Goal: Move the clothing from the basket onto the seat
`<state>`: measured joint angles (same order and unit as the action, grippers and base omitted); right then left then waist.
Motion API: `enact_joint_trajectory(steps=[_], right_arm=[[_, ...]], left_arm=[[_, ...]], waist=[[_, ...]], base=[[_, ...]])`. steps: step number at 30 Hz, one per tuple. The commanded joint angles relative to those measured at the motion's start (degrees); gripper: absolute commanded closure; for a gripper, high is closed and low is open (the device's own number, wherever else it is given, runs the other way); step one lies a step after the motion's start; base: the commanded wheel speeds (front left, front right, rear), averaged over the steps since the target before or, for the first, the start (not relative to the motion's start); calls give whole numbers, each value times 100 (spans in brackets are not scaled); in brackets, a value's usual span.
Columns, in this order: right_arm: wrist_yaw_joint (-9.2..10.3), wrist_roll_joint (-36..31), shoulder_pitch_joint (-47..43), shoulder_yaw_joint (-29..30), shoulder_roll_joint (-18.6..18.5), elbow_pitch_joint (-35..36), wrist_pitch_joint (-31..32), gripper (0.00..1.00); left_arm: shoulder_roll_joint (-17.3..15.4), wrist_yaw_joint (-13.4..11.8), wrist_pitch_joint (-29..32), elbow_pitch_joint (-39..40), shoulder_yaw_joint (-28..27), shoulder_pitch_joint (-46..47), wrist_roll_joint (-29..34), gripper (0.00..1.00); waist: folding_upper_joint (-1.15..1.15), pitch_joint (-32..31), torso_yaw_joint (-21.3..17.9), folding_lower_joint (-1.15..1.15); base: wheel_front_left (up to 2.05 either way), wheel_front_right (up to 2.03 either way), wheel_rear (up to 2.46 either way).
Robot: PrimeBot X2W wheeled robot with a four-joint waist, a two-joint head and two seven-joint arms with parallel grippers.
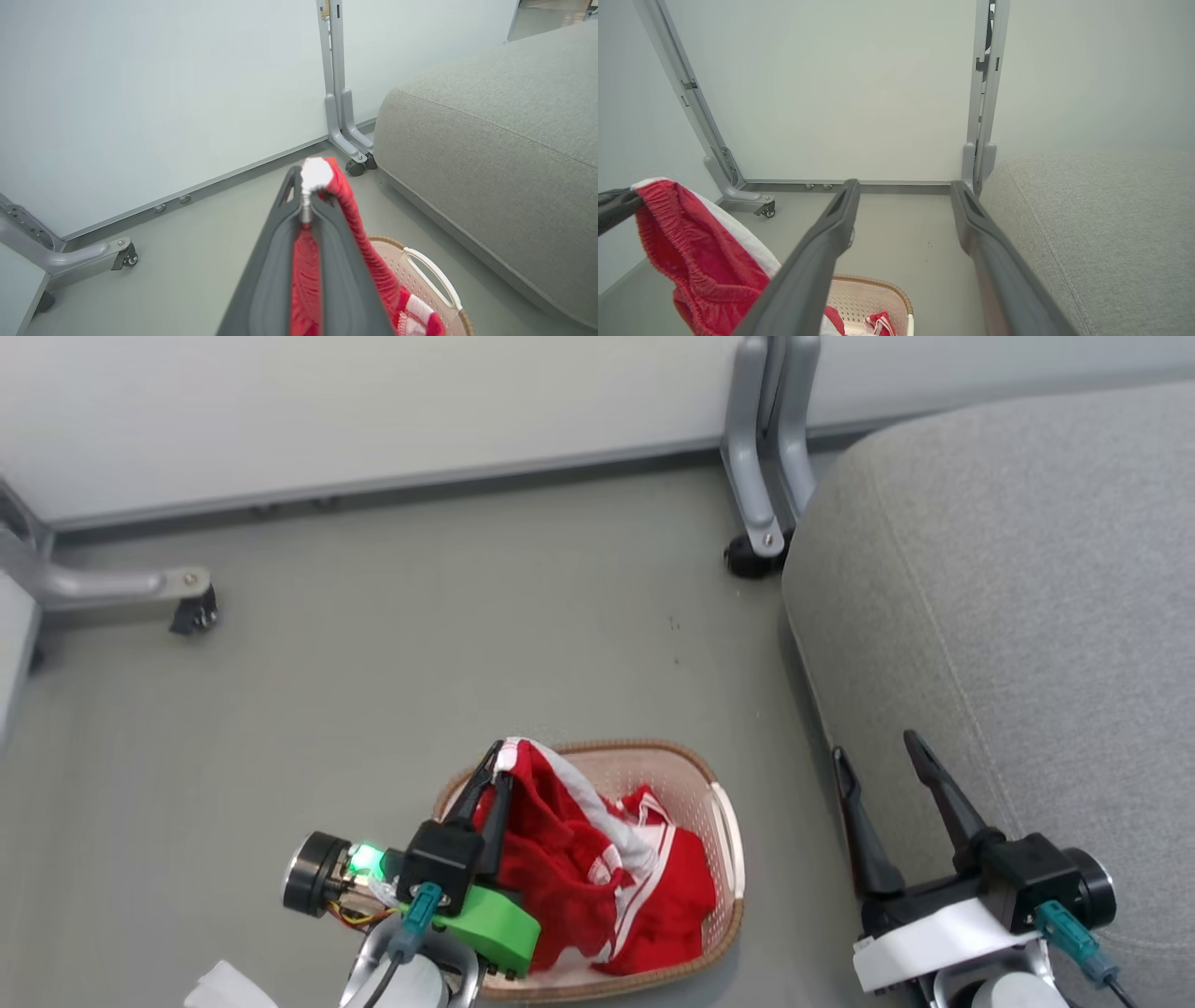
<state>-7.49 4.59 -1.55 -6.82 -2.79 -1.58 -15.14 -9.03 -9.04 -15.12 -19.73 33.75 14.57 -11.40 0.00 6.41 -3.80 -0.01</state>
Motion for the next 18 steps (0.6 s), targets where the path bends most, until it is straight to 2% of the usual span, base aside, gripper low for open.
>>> enact_joint_trajectory(steps=[1, 9, 18], right_arm=[[0, 48, -141, -36, -18, -32, -2, 0], [0, 41, -359, -231, -18, -168, -2, 0], [0, 55, -341, -616, -18, -201, -2, 0]], left_arm=[[12, 35, -5, 103, -83, -163, 9, 100], [40, 188, -4, 609, -414, -374, 267, 100], [145, 503, -4, 869, -413, -91, 428, 100]], waist=[[0, -627, 7, 1], [0, -870, 40, 1], [0, -894, 56, 1]], base=[[0, 0, 0], [0, 0, 0], [0, 0, 0]])
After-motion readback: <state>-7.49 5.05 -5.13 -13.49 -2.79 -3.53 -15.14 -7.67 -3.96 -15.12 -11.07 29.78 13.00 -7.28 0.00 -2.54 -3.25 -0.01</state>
